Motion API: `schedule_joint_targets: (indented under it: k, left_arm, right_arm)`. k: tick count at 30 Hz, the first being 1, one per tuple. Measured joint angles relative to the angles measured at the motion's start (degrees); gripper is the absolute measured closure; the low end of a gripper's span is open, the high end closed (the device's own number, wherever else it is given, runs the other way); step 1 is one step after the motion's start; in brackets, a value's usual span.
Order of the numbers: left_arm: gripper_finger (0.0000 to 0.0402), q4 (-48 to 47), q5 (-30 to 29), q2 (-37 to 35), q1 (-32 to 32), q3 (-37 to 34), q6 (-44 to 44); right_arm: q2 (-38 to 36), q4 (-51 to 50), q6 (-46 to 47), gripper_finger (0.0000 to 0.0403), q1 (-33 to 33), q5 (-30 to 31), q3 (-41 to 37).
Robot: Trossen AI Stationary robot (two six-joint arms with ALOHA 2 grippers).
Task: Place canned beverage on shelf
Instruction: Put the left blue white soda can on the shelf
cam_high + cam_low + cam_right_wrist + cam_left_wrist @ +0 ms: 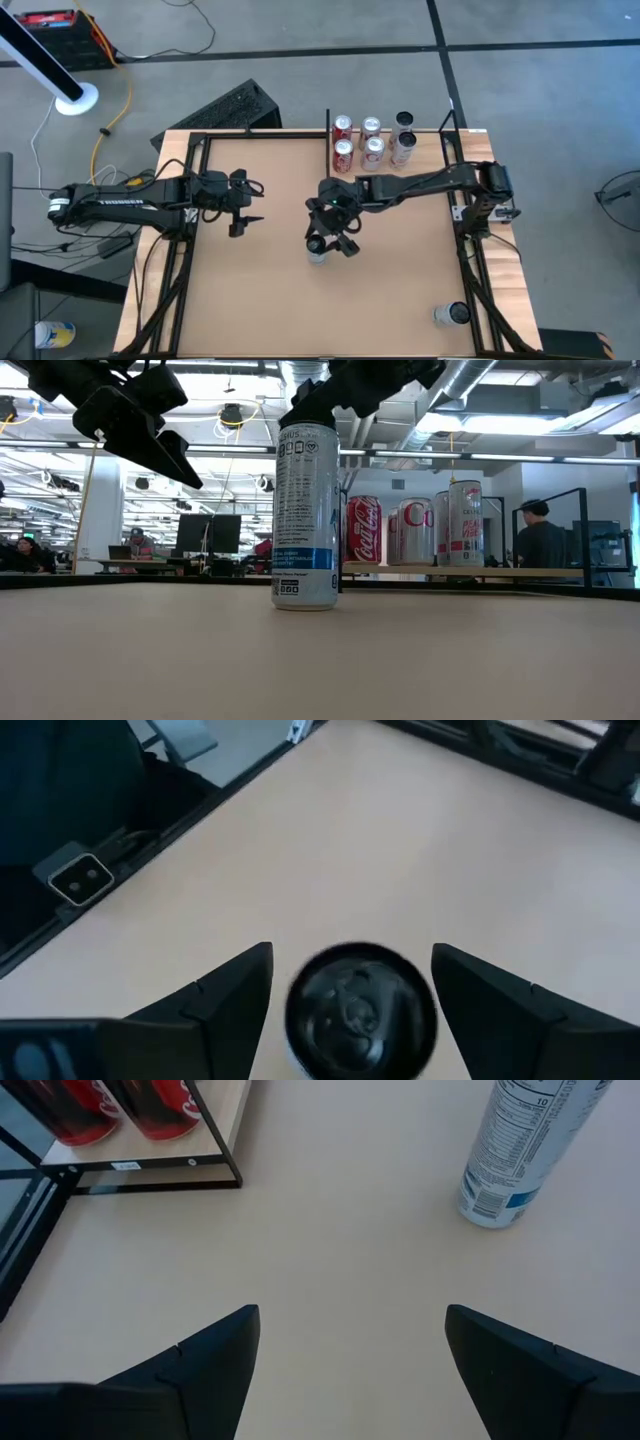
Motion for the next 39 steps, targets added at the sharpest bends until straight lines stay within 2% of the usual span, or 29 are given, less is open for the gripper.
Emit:
schedule_joint_targets:
  k: [39]
  left_arm:
    - [0.0097,0.00,0.17,0.00,0.00,0.02,-0.02]
  right_arm:
    - [-0.01,-2.05,-0.18,0.0105,1.44,6.45,-0.09]
